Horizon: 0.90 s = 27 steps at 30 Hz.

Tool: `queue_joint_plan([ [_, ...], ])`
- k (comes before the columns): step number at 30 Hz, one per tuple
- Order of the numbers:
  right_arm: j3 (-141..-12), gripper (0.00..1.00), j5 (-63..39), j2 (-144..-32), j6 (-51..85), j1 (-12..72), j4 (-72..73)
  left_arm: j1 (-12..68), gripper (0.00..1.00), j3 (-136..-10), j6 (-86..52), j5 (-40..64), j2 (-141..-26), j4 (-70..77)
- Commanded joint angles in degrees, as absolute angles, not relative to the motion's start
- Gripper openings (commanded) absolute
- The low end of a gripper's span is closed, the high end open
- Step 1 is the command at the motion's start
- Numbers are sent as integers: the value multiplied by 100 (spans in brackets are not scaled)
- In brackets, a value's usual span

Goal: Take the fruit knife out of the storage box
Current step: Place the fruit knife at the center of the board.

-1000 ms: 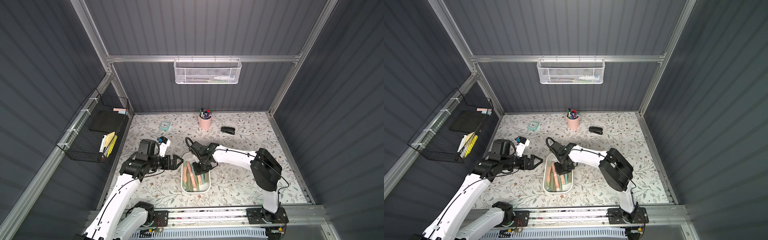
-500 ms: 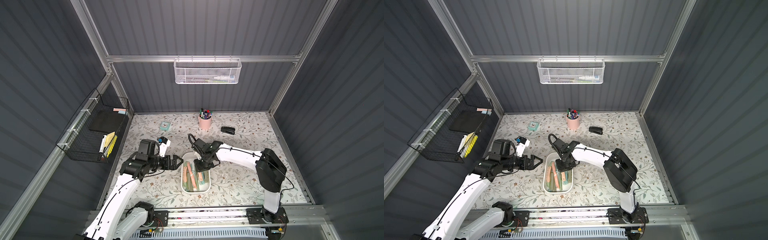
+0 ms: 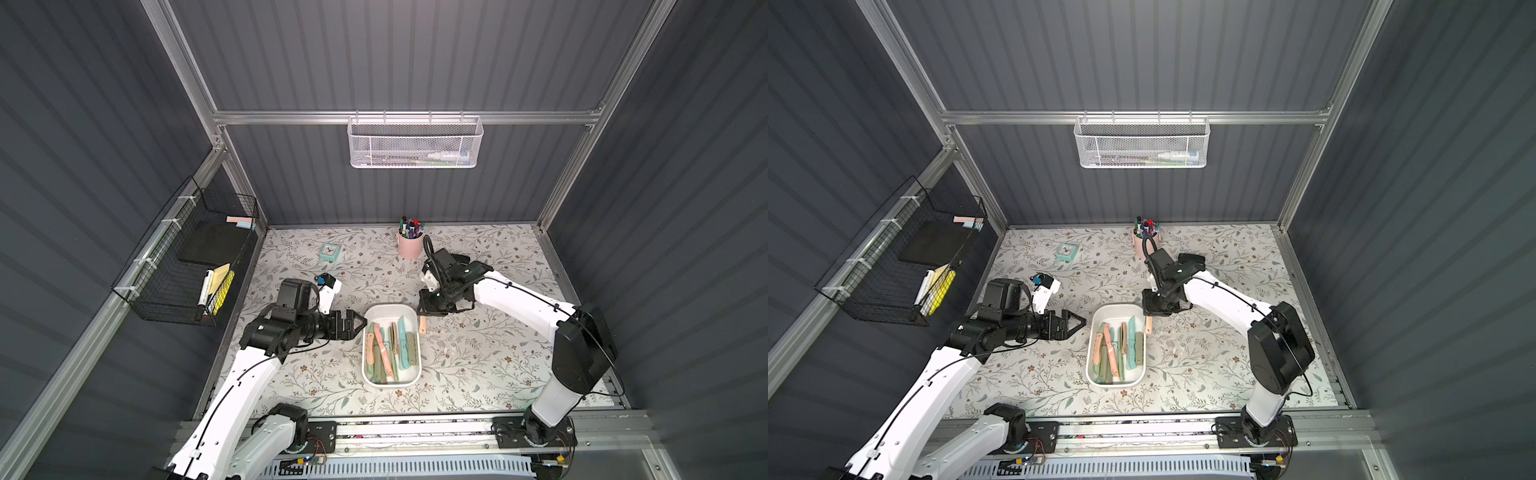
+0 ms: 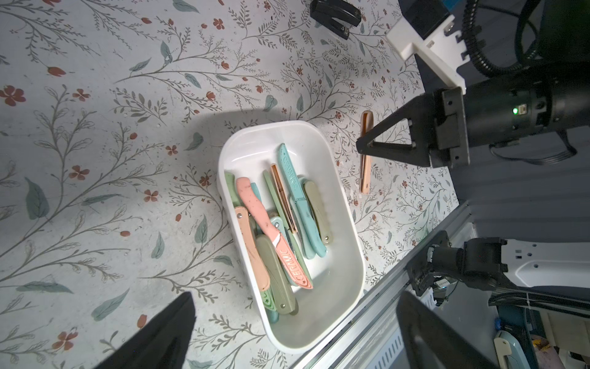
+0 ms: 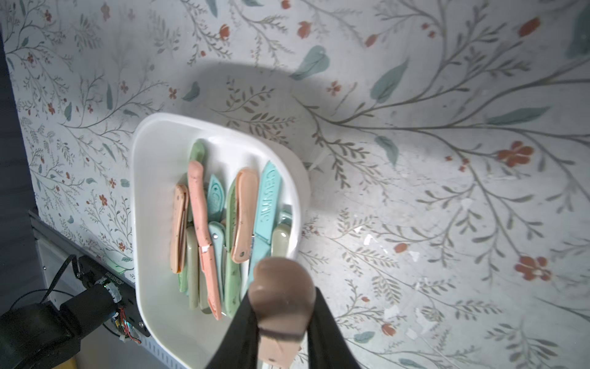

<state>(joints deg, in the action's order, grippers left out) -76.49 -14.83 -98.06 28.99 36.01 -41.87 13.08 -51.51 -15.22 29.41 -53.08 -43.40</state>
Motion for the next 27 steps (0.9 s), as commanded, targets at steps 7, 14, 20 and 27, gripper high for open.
queue_joint_plan([
  [7,-7555,9,-1695,-10329,2235,2954,-4546,1344,100,-5112,-1419,2975,-5361,-4412],
  [14,-7828,10,-1728,-11052,2027,2857,-4486,1345,99,-5108,-1424,2955,-5370,-4427],
  [20,-8106,9,-1703,-11444,1963,2812,-4563,1340,99,-5107,-1435,2940,-5367,-4429],
  [27,-8366,17,-1523,-11698,1907,2775,-4738,1341,99,-5113,-1429,2928,-5363,-4424],
])
